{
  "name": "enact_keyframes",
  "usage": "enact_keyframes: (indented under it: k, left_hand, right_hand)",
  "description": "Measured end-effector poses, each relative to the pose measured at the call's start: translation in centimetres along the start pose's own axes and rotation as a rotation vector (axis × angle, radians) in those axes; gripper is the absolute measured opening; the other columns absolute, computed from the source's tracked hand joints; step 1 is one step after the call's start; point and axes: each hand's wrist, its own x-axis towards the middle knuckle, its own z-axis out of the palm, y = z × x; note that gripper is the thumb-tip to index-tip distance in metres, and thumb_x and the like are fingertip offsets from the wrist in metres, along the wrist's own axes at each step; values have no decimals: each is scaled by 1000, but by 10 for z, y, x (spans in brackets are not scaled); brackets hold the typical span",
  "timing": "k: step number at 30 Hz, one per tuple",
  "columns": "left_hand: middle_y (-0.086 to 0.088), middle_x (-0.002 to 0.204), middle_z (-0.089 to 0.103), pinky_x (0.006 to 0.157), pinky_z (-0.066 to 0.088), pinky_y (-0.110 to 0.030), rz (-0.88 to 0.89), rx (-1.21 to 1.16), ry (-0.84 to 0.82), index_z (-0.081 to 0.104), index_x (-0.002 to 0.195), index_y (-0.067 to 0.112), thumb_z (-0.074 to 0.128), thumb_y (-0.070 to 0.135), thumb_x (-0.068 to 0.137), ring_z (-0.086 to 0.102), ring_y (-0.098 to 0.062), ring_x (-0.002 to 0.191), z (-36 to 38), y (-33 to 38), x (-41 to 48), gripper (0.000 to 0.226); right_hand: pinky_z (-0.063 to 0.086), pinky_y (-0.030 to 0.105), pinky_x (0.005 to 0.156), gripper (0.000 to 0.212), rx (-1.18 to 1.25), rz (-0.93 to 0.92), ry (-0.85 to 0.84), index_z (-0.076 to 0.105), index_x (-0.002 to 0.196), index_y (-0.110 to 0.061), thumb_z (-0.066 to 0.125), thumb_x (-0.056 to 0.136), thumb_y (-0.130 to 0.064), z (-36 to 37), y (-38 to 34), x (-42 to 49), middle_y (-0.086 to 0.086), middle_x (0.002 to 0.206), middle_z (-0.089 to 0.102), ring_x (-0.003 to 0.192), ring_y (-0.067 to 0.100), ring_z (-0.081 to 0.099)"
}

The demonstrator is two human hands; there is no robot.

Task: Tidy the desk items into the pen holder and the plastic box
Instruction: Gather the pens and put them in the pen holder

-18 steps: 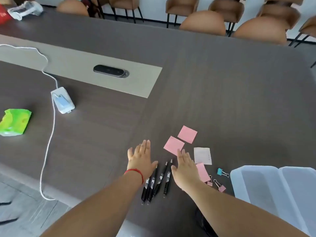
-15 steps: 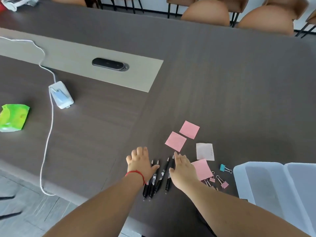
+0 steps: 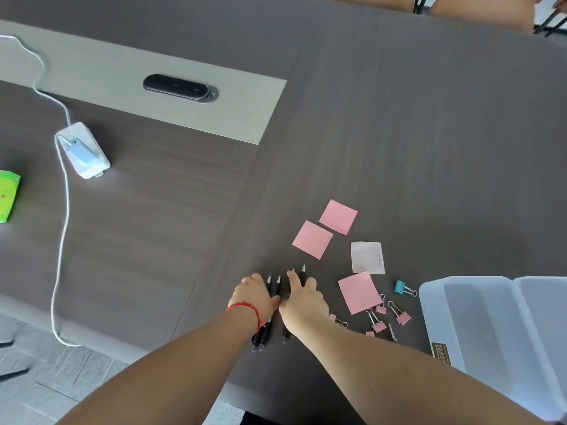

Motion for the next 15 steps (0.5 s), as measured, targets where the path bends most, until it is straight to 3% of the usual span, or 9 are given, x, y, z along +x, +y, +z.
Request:
enact_keyframes:
  k: [4, 9, 12, 15]
  left_hand:
    - [-14, 122, 55, 90, 50, -38, -6, -47, -15, 47, 116, 5, 54, 30, 86, 59, -31, 112, 5, 8, 0, 40]
    - [-12, 121, 57, 87, 51, -37, 27, 10, 17, 49, 118, 5, 48, 19, 89, 59, -29, 112, 11, 13, 3, 33]
    - [-12, 121, 55, 87, 53, -35, 52, 137, 53, 46, 122, 3, 47, 19, 91, 59, -27, 110, 19, 12, 3, 35]
    - [-11, 110, 57, 68, 56, -34, 127, 206, 129, 52, 113, 3, 52, 16, 87, 60, -25, 97, 27, 13, -6, 28]
  right_hand:
    - [47, 39, 81, 68, 2, -6, -6, 16, 150, -34, 51, 92, -31, 0, -5, 0, 11, 127, 39, 108, 33, 53]
    - [43, 44, 69, 80, -36, -10, -27, 20, 145, -39, 44, 82, 5, -5, 2, 0, 10, 124, 38, 107, 31, 53]
    - [50, 41, 81, 80, 80, -19, -63, 23, 144, -41, 40, 82, 7, -5, 6, 6, 9, 125, 38, 99, 30, 56]
    - [46, 32, 77, 68, 214, -6, -95, 27, 143, -42, 38, 91, 0, -15, 7, 9, 11, 129, 43, 86, 26, 55]
